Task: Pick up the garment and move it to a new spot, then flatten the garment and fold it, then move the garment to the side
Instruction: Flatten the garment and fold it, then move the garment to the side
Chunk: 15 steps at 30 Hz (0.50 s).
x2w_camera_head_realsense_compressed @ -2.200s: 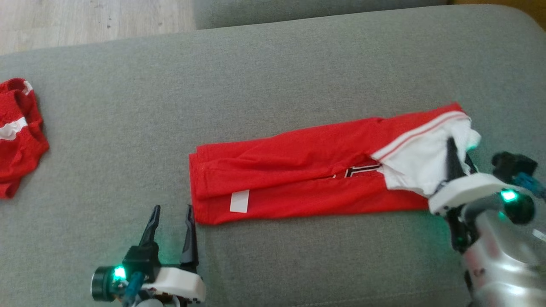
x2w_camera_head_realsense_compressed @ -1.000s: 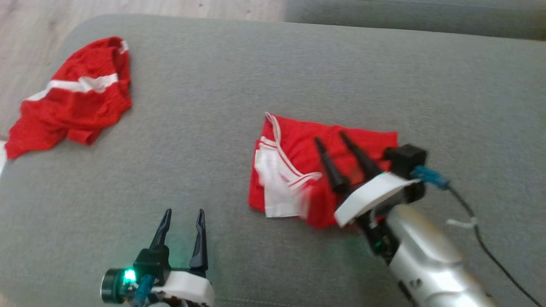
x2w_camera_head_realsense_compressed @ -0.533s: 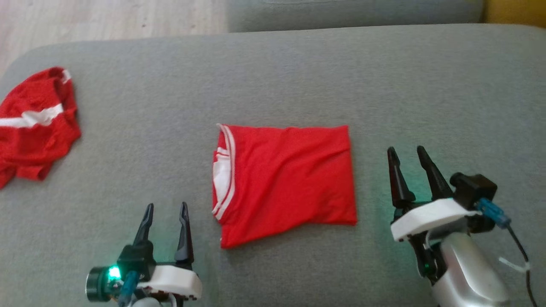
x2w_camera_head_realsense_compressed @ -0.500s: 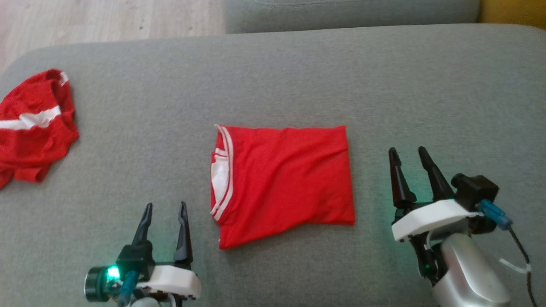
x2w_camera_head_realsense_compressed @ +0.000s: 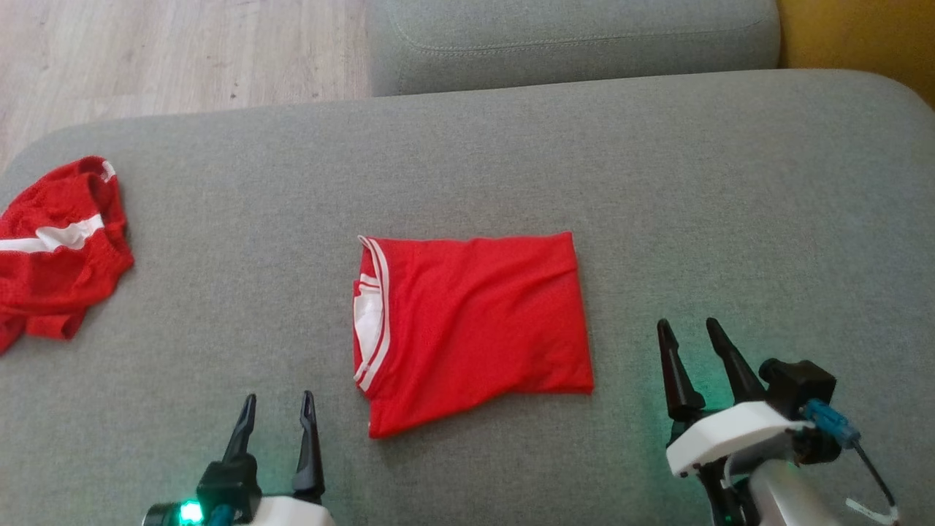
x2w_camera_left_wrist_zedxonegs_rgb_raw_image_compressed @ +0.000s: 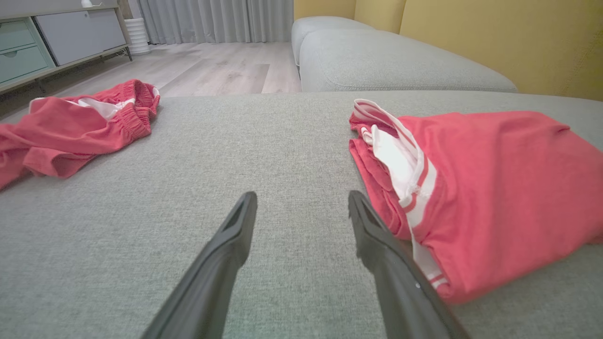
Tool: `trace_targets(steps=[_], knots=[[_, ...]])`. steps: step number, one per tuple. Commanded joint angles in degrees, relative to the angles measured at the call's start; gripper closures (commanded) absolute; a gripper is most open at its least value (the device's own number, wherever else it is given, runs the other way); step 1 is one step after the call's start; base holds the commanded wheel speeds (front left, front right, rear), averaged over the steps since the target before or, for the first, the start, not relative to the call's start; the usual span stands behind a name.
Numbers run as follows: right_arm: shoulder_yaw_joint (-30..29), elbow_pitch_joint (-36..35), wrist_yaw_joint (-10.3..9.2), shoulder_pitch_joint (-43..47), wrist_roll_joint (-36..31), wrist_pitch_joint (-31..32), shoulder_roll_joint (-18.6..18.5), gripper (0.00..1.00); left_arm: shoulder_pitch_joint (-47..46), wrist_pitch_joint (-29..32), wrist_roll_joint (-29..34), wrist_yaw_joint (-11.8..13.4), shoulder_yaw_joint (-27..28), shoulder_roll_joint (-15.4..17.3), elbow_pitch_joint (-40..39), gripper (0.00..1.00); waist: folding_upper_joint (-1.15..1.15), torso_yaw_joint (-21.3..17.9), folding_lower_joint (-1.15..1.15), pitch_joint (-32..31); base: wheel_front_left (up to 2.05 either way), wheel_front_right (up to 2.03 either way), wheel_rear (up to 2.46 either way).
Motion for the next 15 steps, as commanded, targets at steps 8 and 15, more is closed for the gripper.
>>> trace_targets(steps=[8,15], knots=[[6.6,1.81,0.19,-5.28,2.35,-0.61,0.29,0.0,-3.04,-0.3,0.09,-0.09,1.13,0.41,-1.74,0.0,0.0,1.4,0.0,2.53,0.0,0.0,0.0],[13.32,11.87,0.19,-14.01,8.03,0.32,0.29,0.0,-4.68,-0.3,0.23,-0.72,-1.18,0.41,-0.78,0.0,0.0,4.91,0.0,5.28,0.0,0.0,0.0]])
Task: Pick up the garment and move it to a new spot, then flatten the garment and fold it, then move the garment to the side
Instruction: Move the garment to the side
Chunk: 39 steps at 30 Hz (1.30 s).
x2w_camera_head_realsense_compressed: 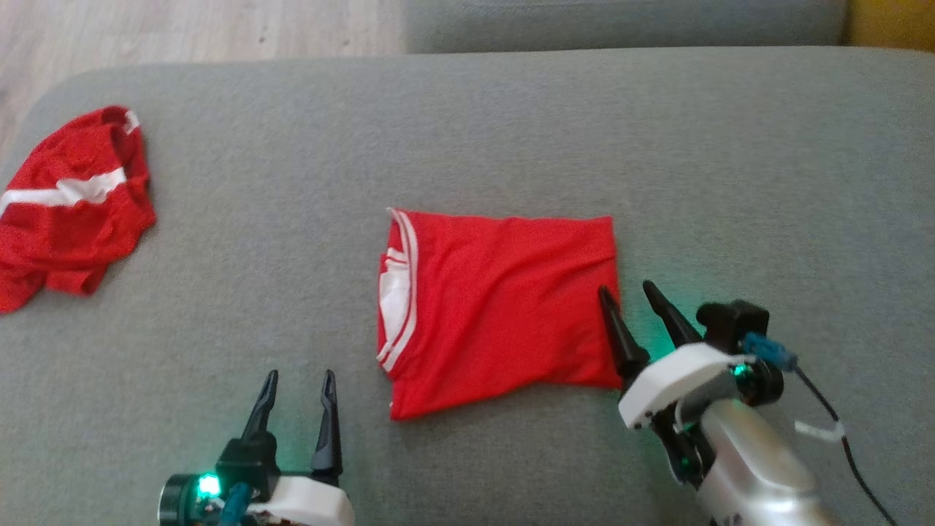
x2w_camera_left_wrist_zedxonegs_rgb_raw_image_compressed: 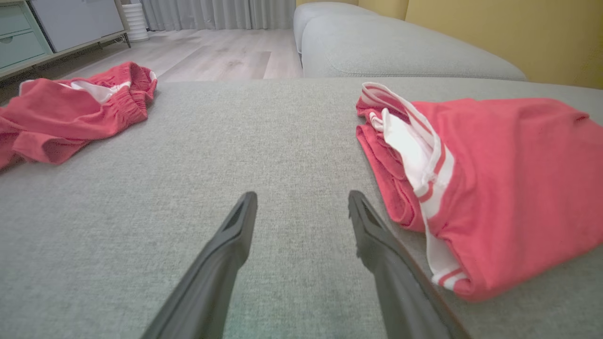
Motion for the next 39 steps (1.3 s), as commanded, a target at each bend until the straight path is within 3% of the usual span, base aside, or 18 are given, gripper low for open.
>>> trace_targets(steps=[1,5,6,7,8,9,13,16,23,29,33,39], knots=[[2.06,0.85,0.19,-2.91,1.39,0.02,0.28,0.0,-2.12,-0.3,0.08,-0.11,1.01,0.41,-0.87,0.0,0.0,1.87,-0.01,1.3,0.0,0.0,0.0],[4.05,6.72,0.19,-5.12,6.14,2.23,0.28,0.0,-2.89,-0.3,-0.12,0.02,0.37,0.41,-0.65,0.0,0.0,3.82,-0.01,2.31,0.0,0.0,0.0],[5.29,7.18,0.19,-5.29,7.49,2.36,0.28,0.27,-2.95,-0.3,-0.21,0.11,0.34,0.41,-0.65,0.0,0.0,4.12,-0.01,2.51,0.0,0.0,0.0],[5.29,7.18,0.19,-5.29,7.49,2.36,0.28,0.27,-2.95,-0.3,-0.21,0.11,0.34,0.41,-0.65,0.0,0.0,4.12,-0.01,2.51,0.0,0.0,0.0],[6.67,7.37,0.19,-5.36,8.74,2.3,0.28,0.55,-2.99,-0.3,-0.29,0.19,0.39,0.41,-0.69,0.0,0.0,4.26,-0.01,2.65,0.0,0.0,0.0],[7.88,7.27,0.19,-5.32,10.19,2.06,0.28,1.0,-3.01,-0.3,-0.34,0.26,0.5,0.41,-0.74,0.0,0.0,4.29,-0.01,2.76,0.0,0.0,0.0],[10.63,6.97,0.19,-5.79,12.88,-0.08,0.28,1.0,-2.74,-0.3,-0.35,0.43,1.42,0.41,-1.02,0.0,0.0,3.0,-0.01,2.77,0.0,0.0,0.0],[10.39,6.63,0.19,-6.36,13.25,-0.83,0.28,1.0,-2.56,-0.3,-0.05,0.26,1.92,0.41,-1.34,0.0,0.0,-0.09,-0.01,2.29,0.0,0.0,0.0],[7.3,0.46,0.19,-4.83,12.14,-0.97,0.28,1.0,-3.84,-0.3,0.68,-1.17,1.36,0.41,-2.94,0.0,0.0,-15.31,-0.01,2.28,0.0,0.0,0.0],[5.66,-2.72,0.19,-2.29,12.45,-0.97,0.28,1.0,-5.61,-0.3,1.33,-2.23,0.15,0.41,-3.23,0.0,0.0,-24.34,-0.01,3.13,0.0,0.0,0.0],[4.1,-4.44,0.19,-0.81,12.31,-0.98,0.28,1.0,-6.39,-0.3,1.73,-2.76,-0.58,0.41,-3.16,0.0,0.0,-27.53,-0.01,3.78,0.0,0.0,0.0],[1.84,-6.33,0.19,0.0,11.23,-0.98,0.28,1.0,-6.86,-0.3,1.74,-2.96,-1.71,0.41,-3.15,0.0,0.0,-29.22,-0.01,4.59,0.0,0.0,0.0]])
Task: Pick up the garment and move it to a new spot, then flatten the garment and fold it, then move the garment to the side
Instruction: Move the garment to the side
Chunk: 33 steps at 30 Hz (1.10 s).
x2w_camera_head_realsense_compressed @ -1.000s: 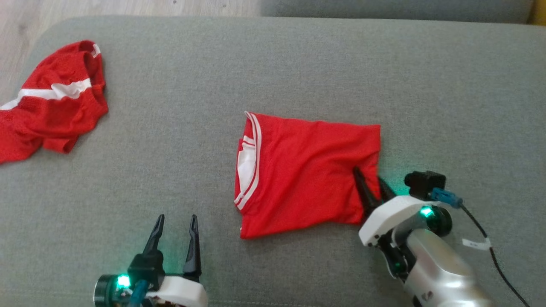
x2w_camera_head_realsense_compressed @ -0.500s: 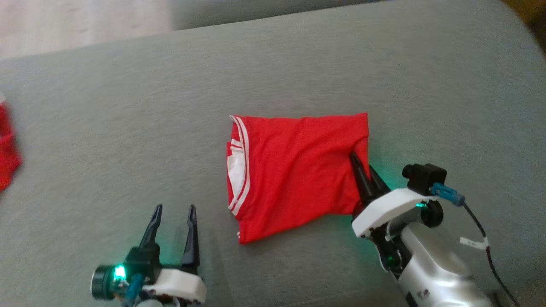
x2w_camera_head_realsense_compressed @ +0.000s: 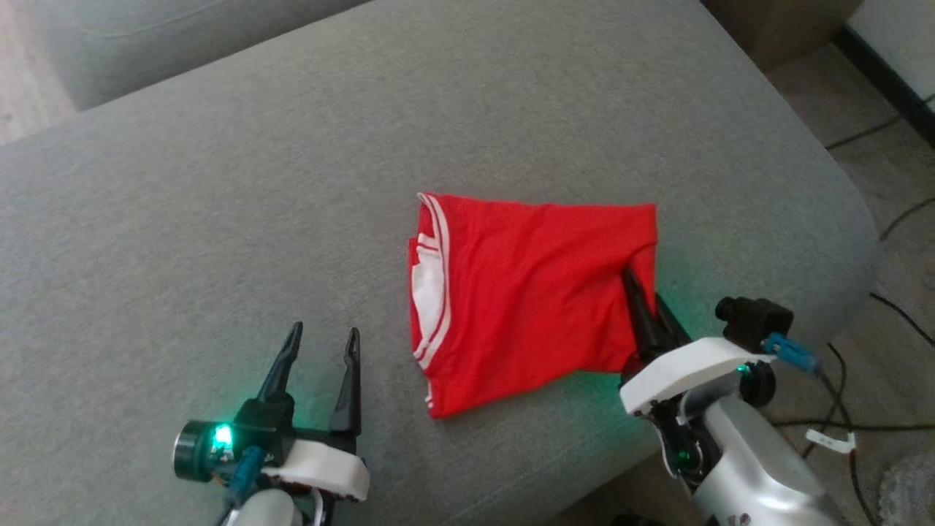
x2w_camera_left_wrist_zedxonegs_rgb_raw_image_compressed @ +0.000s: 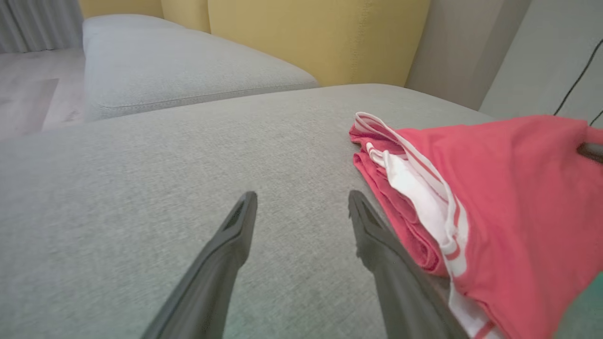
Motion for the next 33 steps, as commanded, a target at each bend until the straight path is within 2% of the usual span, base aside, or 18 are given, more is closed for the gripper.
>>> trace_targets(steps=[1,7,11,13,17,22,26,29,30,31,32,33], knots=[[0.04,-2.24,0.19,-0.33,-0.93,-0.78,0.3,1.0,-2.12,-0.3,0.45,0.08,0.91,0.33,-1.62,0.0,0.0,-0.71,0.0,0.74,0.0,0.0,0.0],[-4.39,-1.75,0.19,-5.31,-6.9,-0.78,0.3,1.0,-2.59,-0.3,0.41,-0.23,0.0,0.33,-1.12,0.0,0.0,1.17,0.0,1.87,0.0,0.0,0.0],[-6.98,1.0,0.19,-10.47,-9.46,-0.78,0.02,1.0,-2.78,-0.3,0.51,-0.25,-0.41,0.33,-0.93,0.0,0.0,2.92,0.0,2.35,0.0,0.0,0.0],[-8.05,3.6,0.19,-14.84,-12.49,-0.78,-1.34,1.0,-2.85,-0.3,0.73,-0.24,-0.44,0.33,-0.81,0.0,0.0,4.22,0.0,2.77,0.0,0.0,0.0],[-12.07,11.02,0.19,-23.08,-18.7,-0.78,-5.92,1.0,-3.66,-0.31,1.53,-0.48,-0.39,0.33,-0.65,0.0,0.0,7.22,0.0,3.97,0.0,0.0,0.0],[-20.65,21.1,0.19,-30.38,-26.8,-0.74,-13.55,1.0,-4.98,-0.31,1.82,-0.72,-0.41,0.33,-0.93,0.0,0.0,10.64,0.0,5.41,0.0,0.0,0.0],[-27.52,25.81,0.19,-33.82,-32.85,-0.75,-18.32,1.0,-5.66,-0.31,2.05,-0.68,-0.28,0.33,-1.32,0.0,0.0,12.28,0.0,6.4,0.0,0.0,0.0],[-31.54,27.02,0.19,-35.25,-37.03,-0.76,-19.85,1.0,-5.82,-0.31,2.21,-0.64,0.05,0.33,-1.31,0.0,0.0,12.78,0.0,6.77,0.0,0.0,0.0],[-32.94,26.85,0.19,-35.62,-38.26,-0.76,-20.05,0.71,-5.8,-0.31,2.23,-0.64,0.17,0.33,-1.3,0.0,0.0,12.87,0.0,6.82,0.0,0.0,0.0],[-34.37,26.26,0.19,-35.86,-39.57,-0.77,-20.17,0.25,-5.77,-0.31,2.28,-0.66,0.3,0.33,-1.29,0.0,0.0,12.91,0.0,6.88,0.0,0.0,0.0],[-35.99,25.47,0.19,-35.96,-40.85,-0.77,-20.12,0.0,-5.73,-0.31,2.34,-0.67,0.44,0.33,-1.26,0.0,0.0,12.91,0.0,6.92,0.0,0.0,0.0],[-37.66,24.75,0.19,-35.87,-42.18,-0.77,-19.84,0.0,-5.69,-0.31,2.42,-0.67,0.59,0.33,-1.22,0.0,0.0,12.88,0.0,6.91,0.0,0.0,0.0]])
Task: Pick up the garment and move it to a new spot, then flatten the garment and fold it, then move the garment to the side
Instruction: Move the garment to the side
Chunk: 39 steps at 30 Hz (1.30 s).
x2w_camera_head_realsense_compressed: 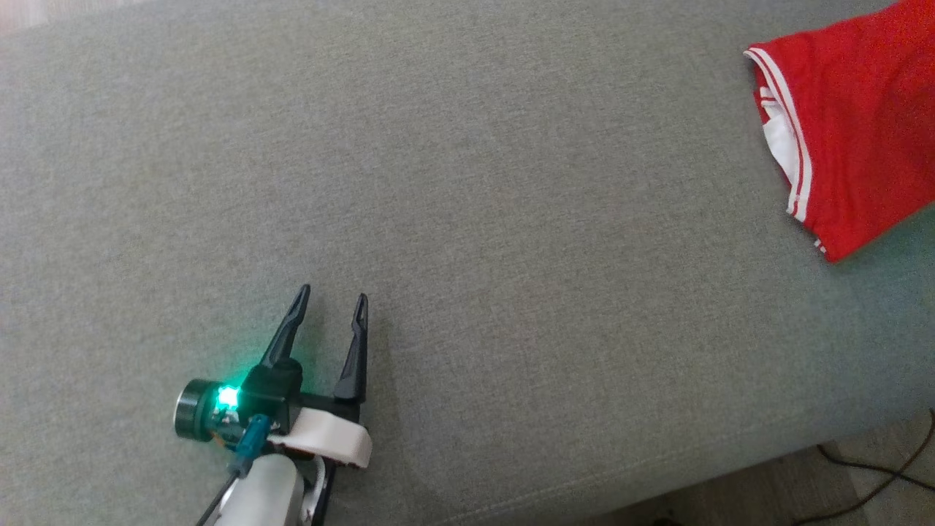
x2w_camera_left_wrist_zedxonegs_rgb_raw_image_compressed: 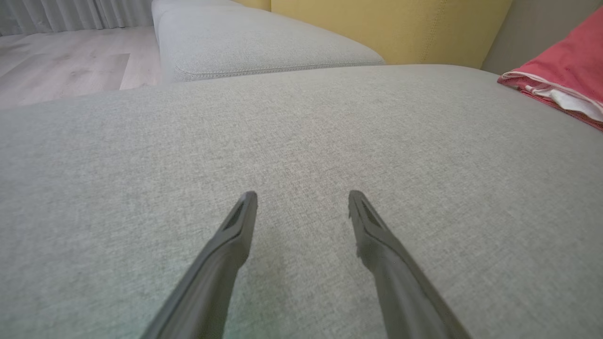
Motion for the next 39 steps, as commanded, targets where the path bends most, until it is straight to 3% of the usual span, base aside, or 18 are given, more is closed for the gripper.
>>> trace_targets(steps=[1,7,11,16,22,26,39], knots=[[-0.82,-2.61,0.19,-1.24,-1.27,-0.67,-0.42,0.0,-1.14,-0.31,0.53,-0.1,1.73,0.23,-1.66,0.0,0.0,-0.08,-0.01,-0.09,0.0,0.0,0.0],[-3.65,-12.52,0.19,0.72,-5.55,-0.68,7.4,0.0,-0.65,-0.31,0.53,0.7,3.36,0.23,-1.58,0.0,0.0,-0.36,-0.01,-1.01,0.0,0.0,0.0],[0.7,-20.02,0.19,4.5,-2.86,-0.68,13.84,0.0,0.05,-0.31,0.34,1.45,5.05,0.23,-1.84,0.0,0.0,-0.39,-0.01,-2.08,0.0,0.0,0.0],[8.45,-28.0,0.19,12.67,3.46,-0.68,18.21,0.0,1.27,-0.31,-0.63,2.65,7.49,0.23,-2.22,0.0,0.0,0.02,-0.01,-3.86,0.0,0.0,0.0],[18.55,-32.26,0.19,24.23,12.49,-0.68,19.08,0.0,2.86,-0.31,-0.93,3.5,9.77,0.23,-2.17,0.0,0.0,1.35,-0.01,-6.13,0.0,0.0,0.0],[21.49,-32.79,0.19,28.26,16.06,-0.69,19.1,0.0,3.45,-0.31,-1.04,3.89,10.89,0.23,-2.06,0.0,0.0,2.24,-0.01,-7.12,0.0,0.0,0.0],[22.38,-34.43,0.19,35.7,16.44,-0.69,19.12,0.0,5.69,-0.31,-2.82,4.49,12.96,0.23,-1.14,0.0,0.0,6.78,-0.01,-11.8,0.0,0.0,0.0]])
